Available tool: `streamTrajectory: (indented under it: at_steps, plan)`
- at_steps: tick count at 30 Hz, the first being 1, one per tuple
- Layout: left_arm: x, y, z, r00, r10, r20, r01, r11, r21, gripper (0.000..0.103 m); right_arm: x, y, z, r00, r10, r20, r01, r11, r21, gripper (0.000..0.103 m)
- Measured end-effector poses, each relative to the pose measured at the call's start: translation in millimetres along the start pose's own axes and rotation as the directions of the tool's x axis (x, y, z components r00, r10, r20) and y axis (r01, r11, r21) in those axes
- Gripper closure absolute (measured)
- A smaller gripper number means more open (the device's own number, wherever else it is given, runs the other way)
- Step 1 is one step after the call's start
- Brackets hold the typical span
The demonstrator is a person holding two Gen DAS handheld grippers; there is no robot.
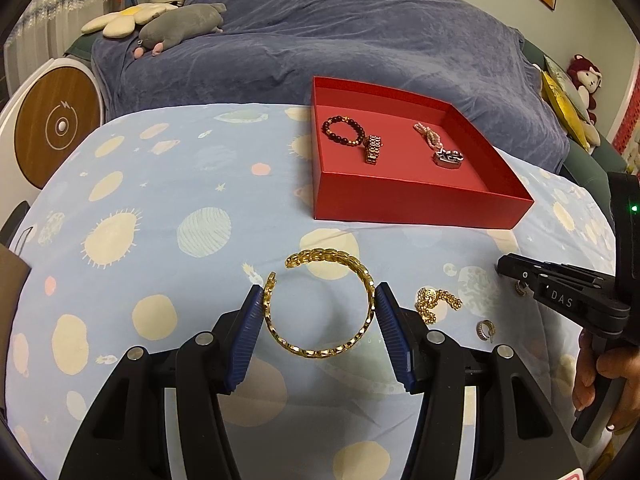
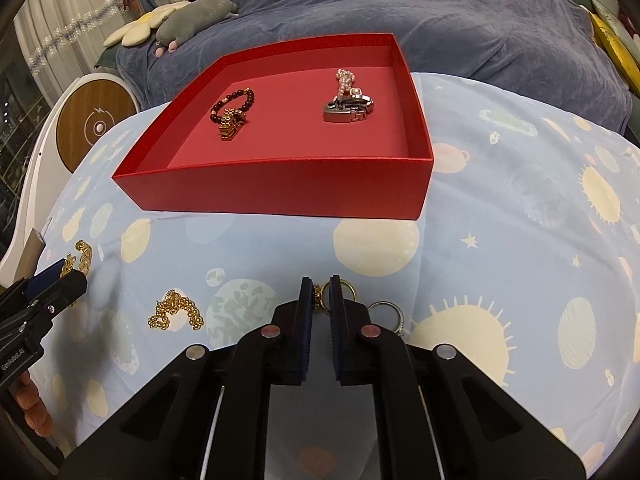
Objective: Organize jewelry
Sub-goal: 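Close the left gripper around the gold chain bangle while the right gripper approaches the gold rings, then carry the bangle and a gold ring into the red box and open both grippers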
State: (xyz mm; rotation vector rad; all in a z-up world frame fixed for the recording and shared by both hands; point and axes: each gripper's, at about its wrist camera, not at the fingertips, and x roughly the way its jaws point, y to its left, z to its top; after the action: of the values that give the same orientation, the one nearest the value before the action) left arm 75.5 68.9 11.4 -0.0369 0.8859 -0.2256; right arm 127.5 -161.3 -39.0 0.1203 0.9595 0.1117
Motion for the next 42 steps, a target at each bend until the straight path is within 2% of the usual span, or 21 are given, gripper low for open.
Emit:
streamTrajectory:
  at_steps: [10,22,30,37,40,42]
  plan:
    - [-1,-14,9,1.000,-0.015,0.013,0.014,1.000,0.010,0.049,-16,6,5,0.999,0.031,0.034,-0.030,0.999,-0.014,0.098]
    - [-6,-32,34,0.997,-0.030,0.068,0.030,1.000,0.002,0.049,-40,-1,16,0.994,0.056,0.090,-0.057,0.998,0.008,0.098]
    - [0,-40,37,0.997,-0.029,0.065,0.028,0.999,0.014,0.049,-48,-4,19,0.992,0.060,0.111,-0.062,0.998,0.019,0.098]
    - [3,-52,72,0.993,-0.027,0.117,0.023,0.999,0.042,0.049,-55,-10,49,0.986,0.071,0.150,-0.076,0.997,0.029,0.098]
    - [14,-55,90,0.990,-0.022,0.137,0.014,0.998,0.056,0.049,-50,-13,68,0.984,0.074,0.164,-0.079,0.997,0.019,0.098]
    - [30,-54,99,0.992,-0.010,0.122,0.004,0.999,0.053,0.049,-40,-14,78,0.984,0.070,0.163,-0.074,0.997,0.018,0.098]
